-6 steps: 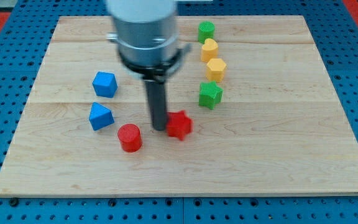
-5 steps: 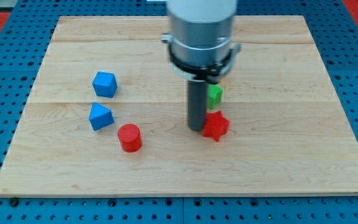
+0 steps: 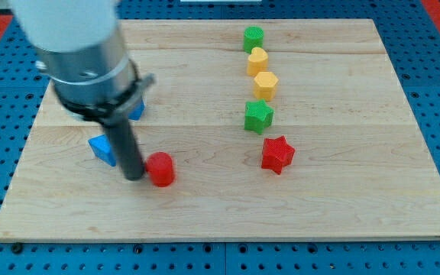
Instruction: Place the red blocks at the bottom left side of the green star
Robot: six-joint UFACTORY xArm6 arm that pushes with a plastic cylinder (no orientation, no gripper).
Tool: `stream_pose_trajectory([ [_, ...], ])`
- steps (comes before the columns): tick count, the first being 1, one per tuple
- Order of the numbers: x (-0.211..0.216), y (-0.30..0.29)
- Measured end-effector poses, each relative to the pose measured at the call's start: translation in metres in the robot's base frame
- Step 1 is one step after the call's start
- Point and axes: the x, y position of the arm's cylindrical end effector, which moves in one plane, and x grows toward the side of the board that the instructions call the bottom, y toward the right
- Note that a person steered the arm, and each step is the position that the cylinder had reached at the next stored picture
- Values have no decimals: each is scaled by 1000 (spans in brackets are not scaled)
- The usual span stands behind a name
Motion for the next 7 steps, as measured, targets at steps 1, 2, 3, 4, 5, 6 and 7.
stream_pose_trajectory([
  [1,0,74],
  [2,18,58],
  [3,25,173],
  [4,-9,185],
  [5,-29,158],
  [6,-29,164],
  [7,-47,205],
])
